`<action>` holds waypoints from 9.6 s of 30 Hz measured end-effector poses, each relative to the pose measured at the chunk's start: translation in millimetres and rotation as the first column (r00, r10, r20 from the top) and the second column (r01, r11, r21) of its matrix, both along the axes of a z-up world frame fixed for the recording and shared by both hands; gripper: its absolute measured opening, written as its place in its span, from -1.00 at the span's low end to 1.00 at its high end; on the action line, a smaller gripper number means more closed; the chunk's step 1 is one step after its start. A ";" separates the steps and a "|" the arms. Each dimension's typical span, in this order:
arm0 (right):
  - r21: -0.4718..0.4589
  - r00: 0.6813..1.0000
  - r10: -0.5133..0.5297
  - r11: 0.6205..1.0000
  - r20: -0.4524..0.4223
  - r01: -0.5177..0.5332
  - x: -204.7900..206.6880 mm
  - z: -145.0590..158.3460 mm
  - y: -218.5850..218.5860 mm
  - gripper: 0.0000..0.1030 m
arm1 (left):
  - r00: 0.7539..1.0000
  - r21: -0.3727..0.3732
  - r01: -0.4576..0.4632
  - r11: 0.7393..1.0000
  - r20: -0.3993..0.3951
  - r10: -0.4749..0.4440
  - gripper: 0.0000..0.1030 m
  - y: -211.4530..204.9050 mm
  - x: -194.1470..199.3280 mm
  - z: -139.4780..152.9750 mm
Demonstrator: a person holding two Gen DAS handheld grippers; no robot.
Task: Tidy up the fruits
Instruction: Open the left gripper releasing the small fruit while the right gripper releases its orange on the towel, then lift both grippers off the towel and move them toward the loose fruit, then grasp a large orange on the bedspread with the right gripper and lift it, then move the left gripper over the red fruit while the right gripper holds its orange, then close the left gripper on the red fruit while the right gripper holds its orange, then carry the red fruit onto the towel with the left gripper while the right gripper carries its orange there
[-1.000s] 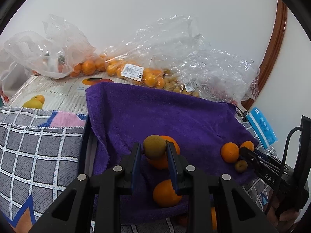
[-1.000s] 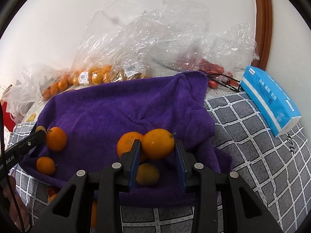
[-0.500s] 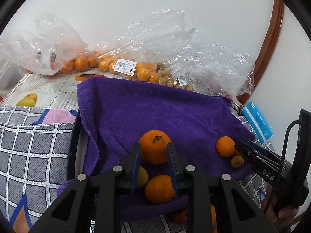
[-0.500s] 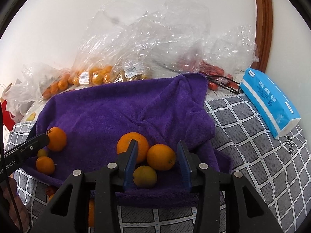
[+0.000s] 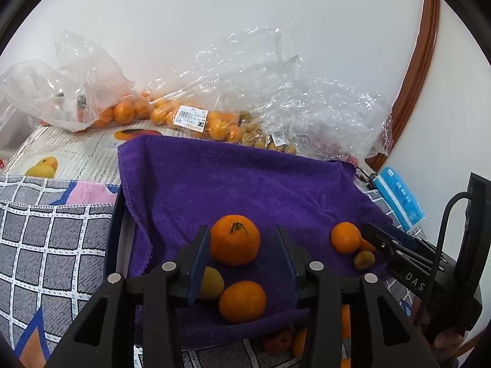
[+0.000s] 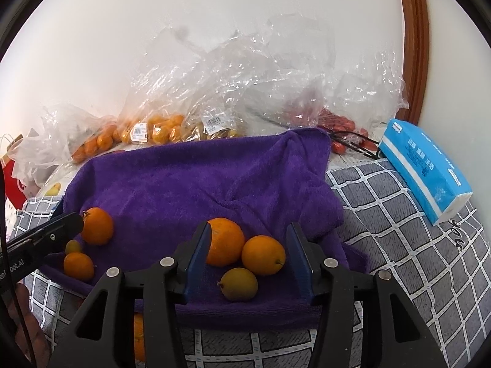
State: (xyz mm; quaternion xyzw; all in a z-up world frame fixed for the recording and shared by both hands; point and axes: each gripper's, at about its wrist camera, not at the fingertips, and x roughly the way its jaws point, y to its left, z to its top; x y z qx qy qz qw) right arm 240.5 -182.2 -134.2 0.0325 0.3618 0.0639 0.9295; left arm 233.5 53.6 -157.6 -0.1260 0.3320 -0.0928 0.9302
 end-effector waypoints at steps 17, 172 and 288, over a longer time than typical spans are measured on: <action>-0.006 0.998 -0.009 1.000 0.060 0.009 -7.9 6.5 3.1 0.06 | 0.999 0.012 0.000 1.000 0.034 -0.001 -0.15 -2.2 -5.0 4.0; 0.081 0.992 0.073 0.995 -0.102 -0.065 -106.7 -16.2 -35.3 -0.21 | 0.980 -0.055 0.154 0.986 -0.118 -0.160 -0.54 -22.8 -59.0 -24.3; 0.088 0.991 0.134 0.988 -0.030 -0.130 -21.1 -10.1 19.5 -0.21 | 0.992 -0.046 -0.110 0.993 -0.068 0.106 -0.54 24.0 -1.4 -3.1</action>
